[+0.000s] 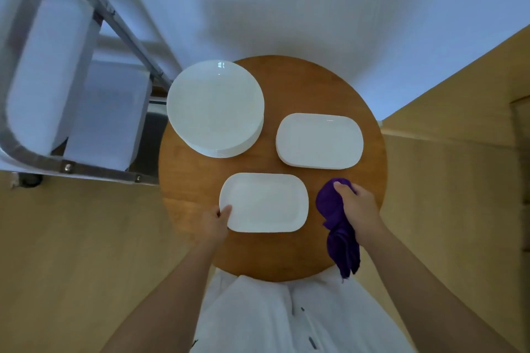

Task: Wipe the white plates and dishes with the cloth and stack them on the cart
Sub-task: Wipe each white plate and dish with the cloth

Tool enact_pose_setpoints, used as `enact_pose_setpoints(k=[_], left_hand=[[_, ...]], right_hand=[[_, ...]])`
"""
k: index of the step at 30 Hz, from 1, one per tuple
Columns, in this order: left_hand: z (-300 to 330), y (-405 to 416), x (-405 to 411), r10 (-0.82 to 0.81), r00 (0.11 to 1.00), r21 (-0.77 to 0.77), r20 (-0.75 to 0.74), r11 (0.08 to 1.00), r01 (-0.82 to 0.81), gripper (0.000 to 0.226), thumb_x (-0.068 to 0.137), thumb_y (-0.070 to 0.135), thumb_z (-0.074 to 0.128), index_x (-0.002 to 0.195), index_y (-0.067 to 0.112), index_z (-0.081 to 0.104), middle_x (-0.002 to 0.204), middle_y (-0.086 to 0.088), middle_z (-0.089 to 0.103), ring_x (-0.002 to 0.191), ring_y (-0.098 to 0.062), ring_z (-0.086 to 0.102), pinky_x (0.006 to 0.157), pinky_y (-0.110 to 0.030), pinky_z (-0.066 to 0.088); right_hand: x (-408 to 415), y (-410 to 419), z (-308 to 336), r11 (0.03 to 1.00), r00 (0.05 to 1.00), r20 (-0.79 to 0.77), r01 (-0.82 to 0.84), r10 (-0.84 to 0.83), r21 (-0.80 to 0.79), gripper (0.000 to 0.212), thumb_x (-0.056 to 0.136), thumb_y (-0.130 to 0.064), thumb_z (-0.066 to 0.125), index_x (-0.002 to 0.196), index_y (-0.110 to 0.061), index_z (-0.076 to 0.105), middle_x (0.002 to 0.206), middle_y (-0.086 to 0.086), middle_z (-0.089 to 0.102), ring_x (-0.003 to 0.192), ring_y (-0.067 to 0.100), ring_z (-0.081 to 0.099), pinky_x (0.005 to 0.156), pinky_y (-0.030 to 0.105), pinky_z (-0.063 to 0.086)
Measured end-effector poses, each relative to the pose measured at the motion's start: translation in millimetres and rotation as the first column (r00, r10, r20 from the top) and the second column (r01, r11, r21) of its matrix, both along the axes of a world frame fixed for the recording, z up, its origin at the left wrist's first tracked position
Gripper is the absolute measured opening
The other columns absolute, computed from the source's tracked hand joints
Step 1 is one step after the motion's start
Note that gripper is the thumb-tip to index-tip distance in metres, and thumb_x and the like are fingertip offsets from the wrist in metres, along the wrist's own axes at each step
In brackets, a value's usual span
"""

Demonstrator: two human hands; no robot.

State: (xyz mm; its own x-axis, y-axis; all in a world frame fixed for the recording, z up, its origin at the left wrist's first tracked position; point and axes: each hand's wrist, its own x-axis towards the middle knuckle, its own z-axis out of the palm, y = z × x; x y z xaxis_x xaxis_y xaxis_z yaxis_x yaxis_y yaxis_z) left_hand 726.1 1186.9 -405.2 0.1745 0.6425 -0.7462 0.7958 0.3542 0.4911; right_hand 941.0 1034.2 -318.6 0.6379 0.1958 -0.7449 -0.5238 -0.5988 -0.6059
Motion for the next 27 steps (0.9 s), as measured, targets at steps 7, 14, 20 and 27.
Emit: enact_pose_setpoints(k=[7,14,20,27], left_hand=[[-4.5,5.4,3.4,-0.288,0.930,0.133,-0.226,0.937,0.323,0.044,0.100,0.040,0.042,0.114,0.002,0.059,0.112,-0.016,0.063,0.104,-0.030,0.060,0.093,-0.041,0.049],[-11.1,15.6,12.9,-0.551,0.644,-0.007,-0.531,0.763,0.647,0.054,0.099,0.054,0.029,0.106,0.012,0.062,0.097,-0.004,0.063,0.095,-0.020,0.063,0.081,-0.030,0.049],[3.6,12.6,77.6,-0.633,0.609,0.145,-0.478,0.626,0.766,0.047,0.101,0.046,0.033,0.090,0.011,0.062,0.068,0.005,0.051,0.068,-0.013,0.054,0.061,-0.024,0.042],[1.6,16.4,170.1,-0.414,0.888,0.176,-0.203,0.876,0.448,0.043,0.098,0.046,0.043,0.075,0.011,0.047,0.065,0.001,0.046,0.065,-0.014,0.049,0.057,-0.023,0.037]], right_hand=[[7.8,1.9,-6.8,0.999,0.999,-0.025,-0.033,0.033,-0.001,0.008,0.092,-0.028,0.057,0.087,-0.026,0.062,0.088,0.007,0.067,0.077,0.025,0.067,0.064,0.035,0.055],[11.7,0.0,-9.5,0.999,1.000,-0.003,-0.006,0.006,0.031,0.010,0.091,-0.027,0.057,0.083,-0.026,0.063,0.079,0.004,0.066,0.067,0.021,0.065,0.059,0.034,0.053],[21.9,-3.6,-7.5,0.989,0.990,0.064,0.123,-0.128,0.077,0.014,0.089,-0.028,0.058,0.076,-0.026,0.063,0.075,0.002,0.061,0.068,0.021,0.060,0.062,0.038,0.050],[38.0,-6.6,-8.7,0.982,0.977,0.123,0.163,-0.174,0.096,0.018,0.090,-0.025,0.057,0.073,-0.023,0.061,0.068,-0.002,0.055,0.068,0.022,0.054,0.060,0.036,0.045]])
